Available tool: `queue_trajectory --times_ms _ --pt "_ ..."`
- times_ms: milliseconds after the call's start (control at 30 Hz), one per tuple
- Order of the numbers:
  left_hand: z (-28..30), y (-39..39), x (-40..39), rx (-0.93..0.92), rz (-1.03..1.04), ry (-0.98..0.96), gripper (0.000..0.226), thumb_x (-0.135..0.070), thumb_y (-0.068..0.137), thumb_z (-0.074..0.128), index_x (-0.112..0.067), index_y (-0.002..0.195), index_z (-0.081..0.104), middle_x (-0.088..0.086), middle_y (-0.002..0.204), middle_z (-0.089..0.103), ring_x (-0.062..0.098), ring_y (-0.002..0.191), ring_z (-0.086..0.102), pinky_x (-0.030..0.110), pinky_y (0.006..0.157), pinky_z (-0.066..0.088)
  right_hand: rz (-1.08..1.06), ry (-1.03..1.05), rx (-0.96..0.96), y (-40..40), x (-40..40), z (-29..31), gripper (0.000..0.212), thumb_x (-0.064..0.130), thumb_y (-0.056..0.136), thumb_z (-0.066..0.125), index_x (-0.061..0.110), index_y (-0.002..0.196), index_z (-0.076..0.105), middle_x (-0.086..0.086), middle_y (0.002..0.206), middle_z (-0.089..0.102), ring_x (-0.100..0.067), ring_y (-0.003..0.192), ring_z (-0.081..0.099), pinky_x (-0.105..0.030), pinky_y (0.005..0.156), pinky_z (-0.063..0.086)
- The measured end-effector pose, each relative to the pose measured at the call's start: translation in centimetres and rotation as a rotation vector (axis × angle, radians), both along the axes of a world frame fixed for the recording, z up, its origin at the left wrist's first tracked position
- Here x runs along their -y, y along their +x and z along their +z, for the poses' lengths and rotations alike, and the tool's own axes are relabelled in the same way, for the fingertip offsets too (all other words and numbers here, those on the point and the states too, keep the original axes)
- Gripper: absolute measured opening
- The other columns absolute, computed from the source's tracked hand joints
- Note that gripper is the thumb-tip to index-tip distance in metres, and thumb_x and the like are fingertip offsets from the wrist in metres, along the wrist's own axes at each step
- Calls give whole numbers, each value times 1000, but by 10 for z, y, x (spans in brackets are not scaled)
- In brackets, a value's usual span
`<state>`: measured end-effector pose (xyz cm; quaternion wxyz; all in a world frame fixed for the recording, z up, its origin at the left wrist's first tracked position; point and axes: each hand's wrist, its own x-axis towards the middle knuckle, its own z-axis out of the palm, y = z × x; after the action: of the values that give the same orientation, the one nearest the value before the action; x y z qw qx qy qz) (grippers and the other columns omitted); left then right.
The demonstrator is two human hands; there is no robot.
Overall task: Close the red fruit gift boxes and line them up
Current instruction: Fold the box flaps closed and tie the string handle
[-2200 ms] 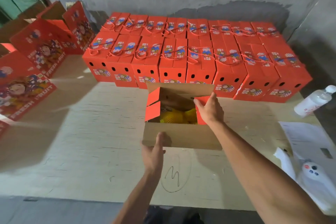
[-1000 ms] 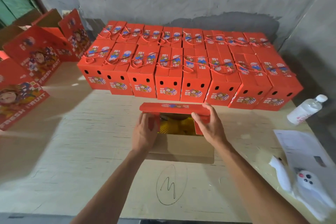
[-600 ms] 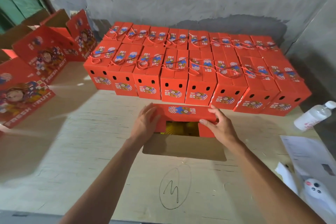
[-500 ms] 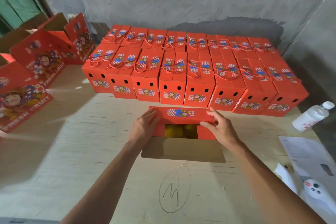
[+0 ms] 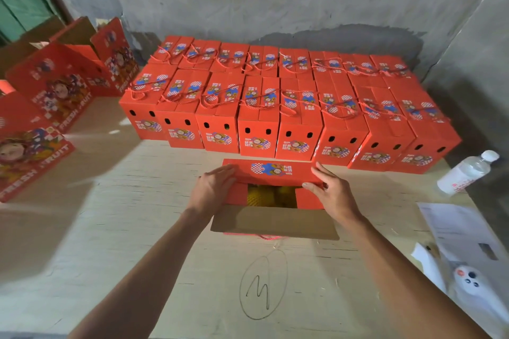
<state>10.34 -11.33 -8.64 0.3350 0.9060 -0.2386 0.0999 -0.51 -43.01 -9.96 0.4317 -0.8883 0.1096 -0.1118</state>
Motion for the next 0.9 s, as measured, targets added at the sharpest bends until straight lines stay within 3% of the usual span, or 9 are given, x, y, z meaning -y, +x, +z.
queue_trajectory --times_ms 133,267,367,433,533,633,800,900 --pt "3 -1 0 -36 21 -26 23 -15 89 78 -17 111 80 1 121 75 24 108 73 37 95 56 2 -28 17 -2 -2 4 63 24 86 82 5 142 58 -6 157 45 -12 142 45 -28 115 43" --pt "2 -4 -1 -30 18 -2 18 -17 88 79 -19 106 82 -2 119 76 22 106 73 35 91 57 9 -45 -1 -3 -3 2 64 26 88 81 6 144 56 -3 160 41 -4 139 42 -23 111 43" --pt "-2 -12 -5 -22 4 -8 18 -19 92 76 -20 109 81 -6 124 74 19 108 73 37 92 59 21 -88 15 -5 -3 1 59 32 94 74 7 145 56 -1 161 41 -5 140 43 -27 113 44" --pt "-3 -14 -7 -12 -16 -7 21 -14 92 75 -20 111 81 -6 126 73 19 108 73 35 91 59 13 -122 31 -5 -3 1 52 32 98 69 6 142 59 -3 158 44 -9 142 45 -20 115 39" --pt "-2 -9 -6 5 -14 63 16 -10 89 75 -18 101 82 -6 122 74 23 100 74 38 83 60 11 -108 4 -3 -2 1 50 30 99 68 6 142 59 -3 158 45 -6 141 43 1 106 29" --pt "1 -7 -5 -56 23 95 13 -16 91 73 -21 100 82 -11 124 73 24 100 73 39 80 58 -14 -54 -30 -2 -3 3 50 27 98 70 8 143 59 -1 159 44 -2 141 40 5 101 25" --pt "2 -14 -2 -68 33 124 16 -26 96 69 -25 107 80 -14 132 68 21 102 71 37 83 58 -44 -79 -87 -1 -15 9 48 24 102 64 11 147 56 -4 163 37 -15 148 39 -21 115 31" --pt "6 -18 2 -97 71 146 16 -35 94 70 -31 107 80 -16 130 68 21 102 70 35 83 57 -97 -59 -106 -2 -24 11 49 26 104 60 13 150 51 -1 166 32 -17 150 35 -27 117 32"
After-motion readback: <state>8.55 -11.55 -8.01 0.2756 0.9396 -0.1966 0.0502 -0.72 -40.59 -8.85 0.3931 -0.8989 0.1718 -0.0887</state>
